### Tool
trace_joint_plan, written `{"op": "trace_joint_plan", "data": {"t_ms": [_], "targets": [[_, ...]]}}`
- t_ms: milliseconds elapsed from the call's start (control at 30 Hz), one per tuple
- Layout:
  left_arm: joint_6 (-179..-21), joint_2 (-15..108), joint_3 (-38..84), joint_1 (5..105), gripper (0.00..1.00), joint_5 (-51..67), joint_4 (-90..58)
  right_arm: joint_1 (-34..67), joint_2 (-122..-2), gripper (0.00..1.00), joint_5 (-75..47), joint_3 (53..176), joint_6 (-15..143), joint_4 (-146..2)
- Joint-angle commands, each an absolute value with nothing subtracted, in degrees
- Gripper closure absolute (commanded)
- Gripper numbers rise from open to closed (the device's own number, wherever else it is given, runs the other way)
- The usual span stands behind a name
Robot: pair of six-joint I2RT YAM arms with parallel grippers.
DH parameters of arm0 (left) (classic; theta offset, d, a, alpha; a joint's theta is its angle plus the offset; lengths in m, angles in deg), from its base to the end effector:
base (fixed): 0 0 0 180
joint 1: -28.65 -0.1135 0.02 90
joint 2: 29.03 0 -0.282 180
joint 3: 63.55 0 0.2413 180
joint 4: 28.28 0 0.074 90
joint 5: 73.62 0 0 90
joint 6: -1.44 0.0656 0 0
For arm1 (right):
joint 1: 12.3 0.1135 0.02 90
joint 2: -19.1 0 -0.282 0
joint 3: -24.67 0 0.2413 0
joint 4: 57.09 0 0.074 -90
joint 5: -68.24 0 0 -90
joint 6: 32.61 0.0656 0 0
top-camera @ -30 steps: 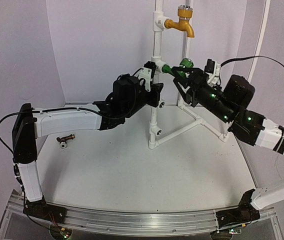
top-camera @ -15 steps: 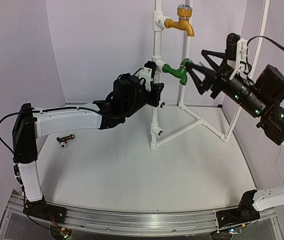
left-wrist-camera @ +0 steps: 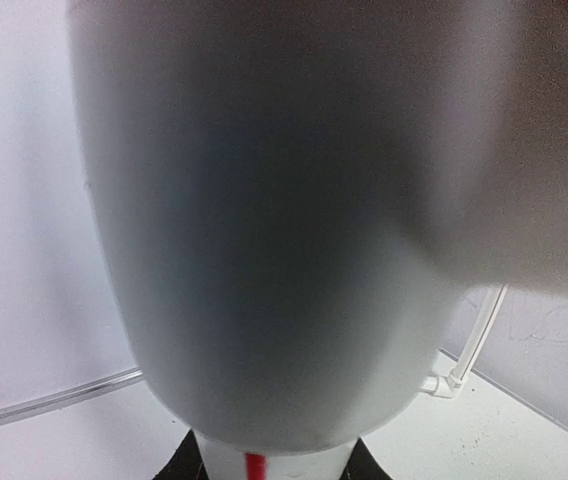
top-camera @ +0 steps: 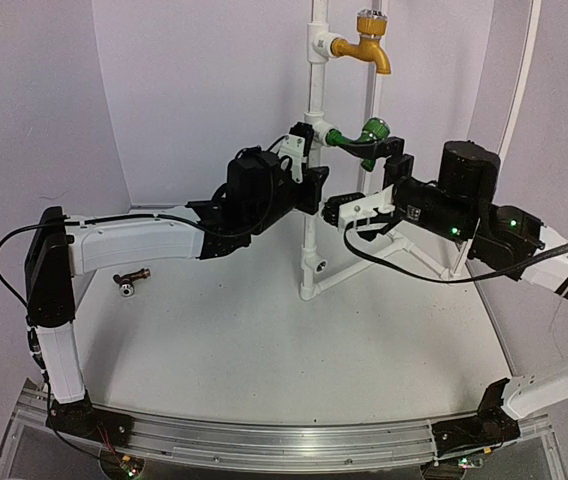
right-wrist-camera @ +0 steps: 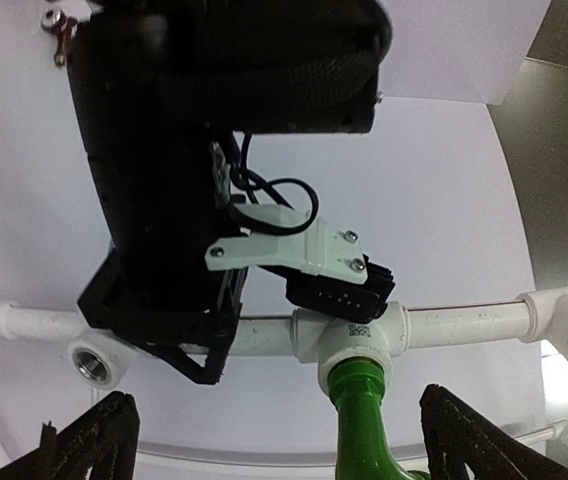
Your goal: Install the water faucets
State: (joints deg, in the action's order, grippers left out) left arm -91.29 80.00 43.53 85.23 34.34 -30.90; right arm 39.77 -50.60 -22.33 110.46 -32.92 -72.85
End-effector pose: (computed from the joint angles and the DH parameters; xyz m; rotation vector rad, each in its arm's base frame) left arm 0.2865 -0.3974 0.3735 0.4866 1.5117 -0.5697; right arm 0.1810 0.2312 0.4457 -1.5023 0.5201 -0.5312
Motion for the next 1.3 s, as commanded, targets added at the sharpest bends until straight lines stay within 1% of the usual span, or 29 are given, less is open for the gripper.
{"op": "trace_joint_plan", "data": {"t_ms": [0, 133, 167, 267, 333, 367, 433, 500, 700, 833, 967, 1033, 1133, 1200, 1267], "targets": [[-92.8, 84.1, 42.3, 84.1, 1.00, 35.0, -17.6, 39.8, -52.1, 0.10, -34.9, 113.6, -41.1, -62.3], [-92.8, 83.9, 42.0, 84.1, 1.00, 35.1, -17.5, 39.8, -53.5, 0.21, -39.0, 113.8, -38.2, -61.7], [-92.8, 83.8, 42.0, 84.1, 1.00, 35.1, -17.5, 39.8, -53.8, 0.25, -39.8, 113.7, -37.4, -61.7], [-92.9, 83.8, 42.0, 84.1, 1.00, 34.8, -17.6, 39.8, -55.2, 0.42, -42.1, 113.6, -33.7, -61.6], [-93.0, 83.7, 41.9, 84.1, 1.00, 34.8, -17.6, 39.8, -56.1, 0.50, -42.3, 113.5, -29.7, -61.6], [-93.0, 83.6, 41.9, 84.1, 1.00, 34.7, -17.5, 39.8, -56.3, 0.54, -41.6, 113.3, -26.5, -61.7], [-93.1, 83.5, 41.9, 84.1, 1.00, 34.5, -17.5, 39.8, -56.4, 0.66, -38.8, 113.1, -19.6, -62.8], [-93.3, 83.4, 41.9, 84.1, 1.00, 34.5, -17.5, 39.8, -56.8, 0.77, -37.7, 113.5, -10.0, -63.1], [-93.7, 83.5, 42.0, 84.1, 1.00, 33.8, -17.5, 39.8, -59.2, 1.00, -40.2, 117.6, 17.4, -63.5], [-93.7, 83.6, 42.2, 84.1, 1.00, 33.7, -17.5, 39.8, -60.2, 1.00, -38.4, 121.1, 35.8, -67.7], [-94.0, 83.8, 42.3, 84.1, 1.00, 33.5, -17.5, 39.8, -59.9, 1.00, -32.8, 123.0, 49.3, -70.4], [-94.0, 83.8, 42.3, 84.1, 1.00, 33.6, -17.5, 39.8, -59.5, 1.00, -29.8, 123.1, 53.5, -70.6], [-94.1, 83.9, 42.1, 84.1, 1.00, 33.6, -17.4, 39.5, -58.8, 1.00, -29.7, 124.1, 63.5, -71.3], [-94.1, 83.9, 42.1, 84.1, 1.00, 33.7, -17.4, 38.4, -58.0, 1.00, -28.0, 124.6, 73.4, -71.5], [-94.1, 83.9, 42.0, 84.1, 1.00, 33.8, -17.4, 36.7, -57.0, 1.00, -22.8, 124.8, 83.8, -71.5]]}}
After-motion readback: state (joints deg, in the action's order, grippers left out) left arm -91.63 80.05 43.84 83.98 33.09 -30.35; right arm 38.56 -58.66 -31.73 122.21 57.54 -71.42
